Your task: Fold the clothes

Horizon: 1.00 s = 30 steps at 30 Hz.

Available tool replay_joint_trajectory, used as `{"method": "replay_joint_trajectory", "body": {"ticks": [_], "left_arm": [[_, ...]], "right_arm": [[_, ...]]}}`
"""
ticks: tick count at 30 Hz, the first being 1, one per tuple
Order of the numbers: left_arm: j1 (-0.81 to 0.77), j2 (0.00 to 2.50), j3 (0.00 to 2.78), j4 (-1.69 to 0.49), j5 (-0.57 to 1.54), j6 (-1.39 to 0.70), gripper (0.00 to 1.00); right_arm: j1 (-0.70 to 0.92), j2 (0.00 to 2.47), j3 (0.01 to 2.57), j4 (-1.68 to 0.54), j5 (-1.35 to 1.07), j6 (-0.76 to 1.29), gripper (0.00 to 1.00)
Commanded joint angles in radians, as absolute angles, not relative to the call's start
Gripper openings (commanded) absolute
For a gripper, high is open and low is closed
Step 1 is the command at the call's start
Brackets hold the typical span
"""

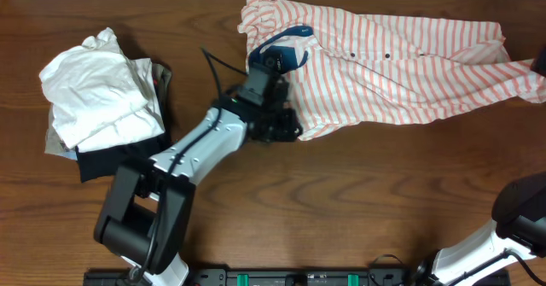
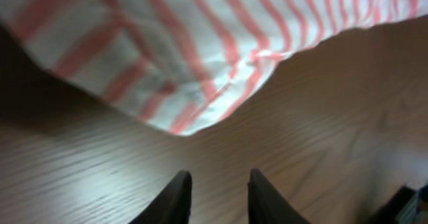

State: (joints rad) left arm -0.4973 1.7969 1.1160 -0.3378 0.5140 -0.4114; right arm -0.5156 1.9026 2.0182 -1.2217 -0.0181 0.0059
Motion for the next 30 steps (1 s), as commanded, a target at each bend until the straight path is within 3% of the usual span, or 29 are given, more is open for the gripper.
{"method": "replay_joint_trajectory", "body": {"ticks": [1,11,20,23,30], "left_arm": [[-0.506,1.8,1.077,-0.31,0.441,-0.542,0.34],[-0.529,1.913,1.04,-0.16,0.432,-0.582,0.47],[-0.546,1.984,1.04,-0.035,0.437,-0.604,0.47],[-0.546,1.982,1.04,0.007,0.437,-0.604,0.06],[-0.525,1.851,1.043,0.008,0.554,-0.604,0.06]], "right_arm": [[-0.516,1.9,2.015,-1.222,-0.008,-0.009,0.01],[-0.516,1.9,2.015,-1.223,-0.012,-0.008,0.01],[-0.516,1.9,2.015,-1.223,-0.012,-0.008,0.01],[-0.516,1.9,2.015,-1.223,-0.012,-0.008,0.01],[-0.516,1.9,2.015,-1.223,-0.011,-0.009,0.01]]}}
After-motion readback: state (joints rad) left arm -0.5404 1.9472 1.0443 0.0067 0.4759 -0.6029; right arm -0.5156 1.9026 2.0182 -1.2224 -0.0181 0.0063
